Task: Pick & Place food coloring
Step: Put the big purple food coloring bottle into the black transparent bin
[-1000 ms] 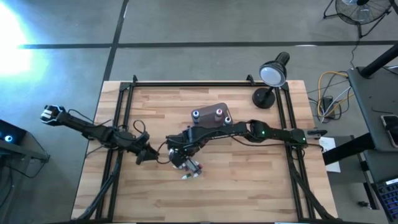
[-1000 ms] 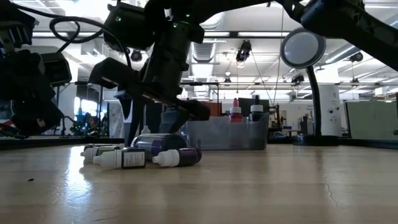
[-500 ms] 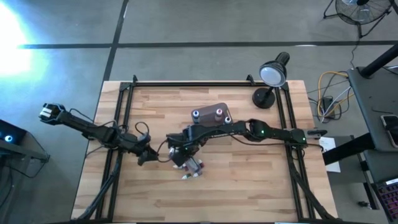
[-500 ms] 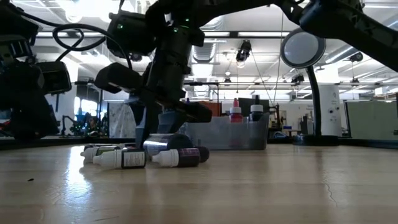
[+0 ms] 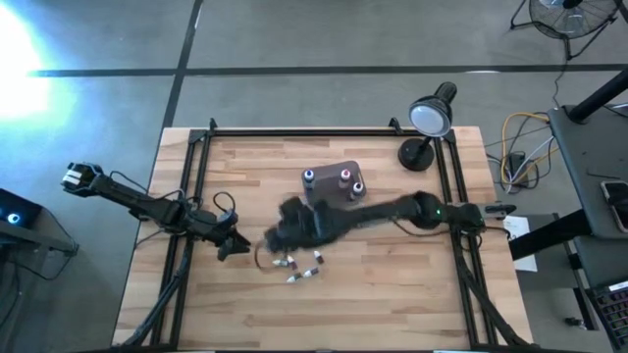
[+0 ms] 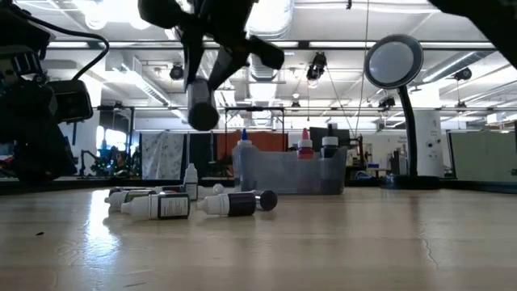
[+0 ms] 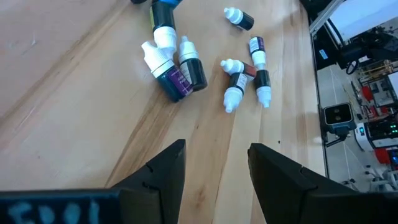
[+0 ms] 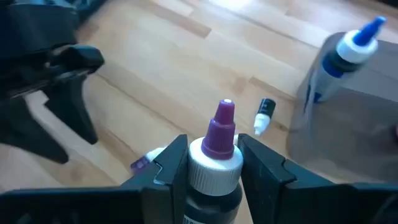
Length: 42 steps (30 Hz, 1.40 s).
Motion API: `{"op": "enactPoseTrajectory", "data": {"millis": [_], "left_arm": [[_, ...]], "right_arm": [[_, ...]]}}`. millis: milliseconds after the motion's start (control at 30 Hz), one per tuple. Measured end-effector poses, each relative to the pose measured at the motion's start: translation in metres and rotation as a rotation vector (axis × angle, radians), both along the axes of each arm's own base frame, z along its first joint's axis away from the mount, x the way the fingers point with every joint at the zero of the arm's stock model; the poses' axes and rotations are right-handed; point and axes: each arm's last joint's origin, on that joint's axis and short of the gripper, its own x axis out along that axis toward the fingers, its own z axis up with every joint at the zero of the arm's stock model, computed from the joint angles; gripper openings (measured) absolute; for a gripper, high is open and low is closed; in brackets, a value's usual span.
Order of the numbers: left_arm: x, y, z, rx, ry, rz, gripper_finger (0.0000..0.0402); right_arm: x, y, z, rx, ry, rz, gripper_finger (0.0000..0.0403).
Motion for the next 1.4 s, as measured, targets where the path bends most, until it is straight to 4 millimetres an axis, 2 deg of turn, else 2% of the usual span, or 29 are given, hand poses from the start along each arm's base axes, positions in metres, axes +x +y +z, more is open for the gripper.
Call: {"op": "enactPoseTrajectory", "data": {"millis": [133, 300, 400, 667, 833, 1000, 1267, 1400], "left_arm": [[0.0, 0.0, 0.0, 0.0, 0.0, 0.0, 0.0151], [0.0, 0.0, 0.0, 0.001, 0.0, -0.001, 0.0151], [0.0, 0.0, 0.0, 0.0, 0.0, 0.0, 0.0151], [0.0, 0.0, 0.0, -0.009, -0.002, 0.003, 0.0151], [0.001, 0.0, 0.002, -0.016, -0.024, 0.005, 0.0151], [0.002, 0.0, 0.003, -0.019, -0.033, 0.005, 0.0151], [0.002, -0.001, 0.003, -0.03, -0.039, 0.009, 0.0151], [0.002, -0.001, 0.004, -0.03, -0.04, 0.009, 0.0151]], "right_arm": [[-0.008, 0.035, -0.003, -0.075, -0.08, -0.064, 0.0104], [-0.028, 0.061, -0.013, -0.166, -0.139, -0.21, 0.0108], [-0.039, 0.067, -0.016, -0.172, -0.129, -0.263, 0.0106], [-0.056, 0.085, -0.036, -0.233, -0.032, -0.221, 0.0106], [-0.074, 0.098, -0.051, -0.273, -0.064, -0.288, 0.0106], [-0.093, 0.111, -0.071, -0.325, -0.037, -0.284, 0.0106], [-0.116, 0.117, -0.106, -0.379, -0.054, -0.311, 0.0107], [-0.125, 0.121, -0.116, -0.396, -0.056, -0.304, 0.0137]]}}
